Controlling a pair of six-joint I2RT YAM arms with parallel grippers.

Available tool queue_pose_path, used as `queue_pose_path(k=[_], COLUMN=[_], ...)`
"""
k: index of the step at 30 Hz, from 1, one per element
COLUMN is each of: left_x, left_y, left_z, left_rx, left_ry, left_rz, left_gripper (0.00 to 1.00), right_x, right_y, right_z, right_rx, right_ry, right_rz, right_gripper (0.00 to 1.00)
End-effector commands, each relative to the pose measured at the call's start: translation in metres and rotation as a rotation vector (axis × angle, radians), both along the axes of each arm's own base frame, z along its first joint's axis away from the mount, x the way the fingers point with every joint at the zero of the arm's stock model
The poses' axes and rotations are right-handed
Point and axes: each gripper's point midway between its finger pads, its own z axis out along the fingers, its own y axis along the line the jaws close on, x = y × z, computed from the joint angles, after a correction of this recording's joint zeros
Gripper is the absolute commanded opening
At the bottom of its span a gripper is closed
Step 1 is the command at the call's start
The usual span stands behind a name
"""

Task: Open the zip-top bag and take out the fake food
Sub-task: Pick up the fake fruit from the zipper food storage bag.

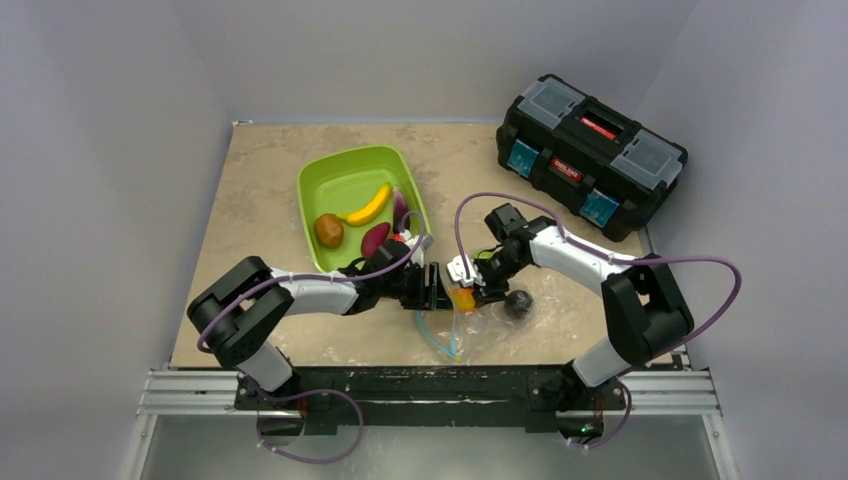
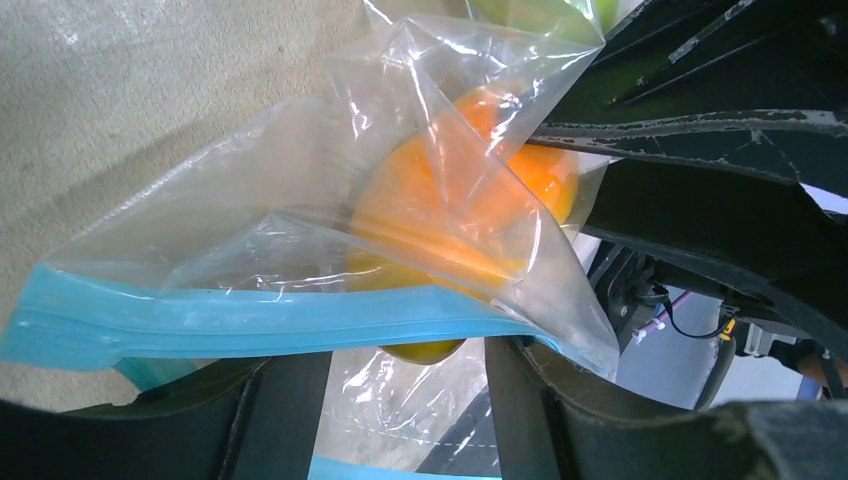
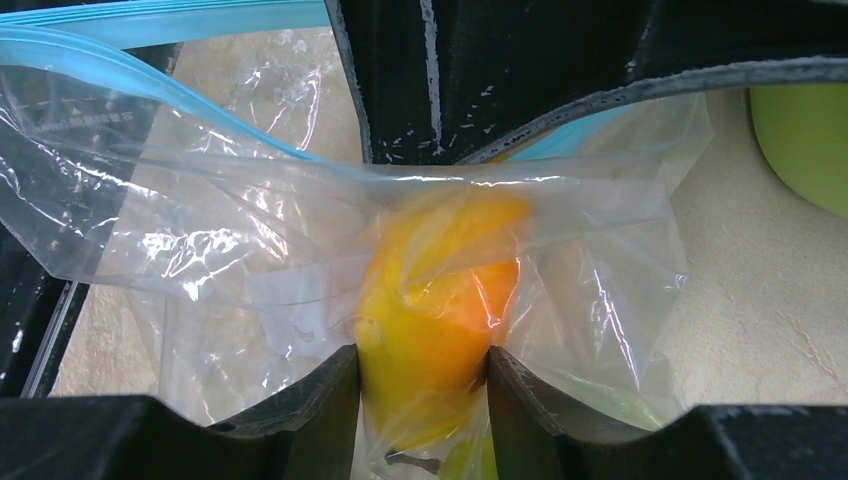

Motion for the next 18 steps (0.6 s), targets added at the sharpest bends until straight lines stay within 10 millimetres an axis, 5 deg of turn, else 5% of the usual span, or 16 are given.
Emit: queue_pose_path(k=[1, 18], left_x=[0.003, 0.009], left_y=[-0.003, -0.034], left_z=[0.009, 0.029], left_rx=[-0.019, -0.141], left_ry=[-0.026, -0.047], left_rz=[-0.008, -0.088], left_gripper=[0.55, 0.61], right_x=[-0.015, -0.021], right_y=[-0.004, 0.005], right_z=[-0.010, -0.004], right_rx=[-0.025, 0.024], right_ry=[0.067, 0.097], right_rz=[0.010, 0.032], right_gripper=[0.36, 0.32])
